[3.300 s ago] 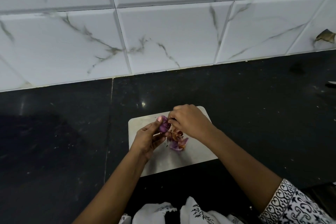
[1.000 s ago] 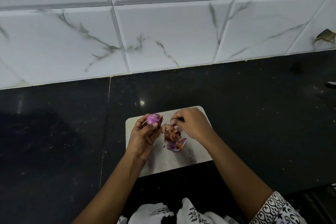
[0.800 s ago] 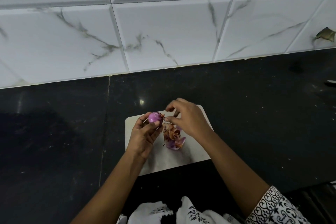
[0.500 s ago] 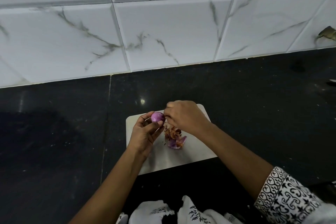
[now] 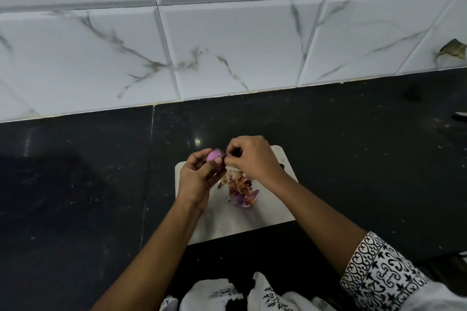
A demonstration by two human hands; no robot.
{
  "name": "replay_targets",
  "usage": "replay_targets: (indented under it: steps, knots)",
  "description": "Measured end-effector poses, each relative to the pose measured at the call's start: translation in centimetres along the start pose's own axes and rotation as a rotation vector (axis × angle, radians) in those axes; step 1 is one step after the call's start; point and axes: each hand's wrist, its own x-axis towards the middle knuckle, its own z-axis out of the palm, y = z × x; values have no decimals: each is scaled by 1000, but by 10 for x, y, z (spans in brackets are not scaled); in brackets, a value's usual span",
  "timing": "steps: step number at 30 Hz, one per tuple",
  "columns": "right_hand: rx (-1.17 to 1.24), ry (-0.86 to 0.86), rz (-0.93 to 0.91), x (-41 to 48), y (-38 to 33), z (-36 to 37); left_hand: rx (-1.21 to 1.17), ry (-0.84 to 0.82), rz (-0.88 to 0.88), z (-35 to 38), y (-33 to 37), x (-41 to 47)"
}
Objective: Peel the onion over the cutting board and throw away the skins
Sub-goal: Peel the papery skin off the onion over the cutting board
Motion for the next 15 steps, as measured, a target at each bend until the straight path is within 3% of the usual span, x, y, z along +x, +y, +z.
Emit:
replay_targets:
  steps: [3, 5, 7, 11, 15]
  knots:
    - [147, 27, 185, 7, 12, -8, -104, -36, -10, 3, 3, -3]
    - [425, 29, 375, 8, 23, -20, -127, -66, -23, 3, -1, -7]
    - [562, -59, 437, 4, 31, -28, -189, -78, -67, 3, -5, -10]
    - [184, -193, 317, -8, 32, -23, -313, -46, -191, 3, -11, -10]
    - [160, -119, 235, -11, 28, -17, -348, -63, -251, 2, -13, -11]
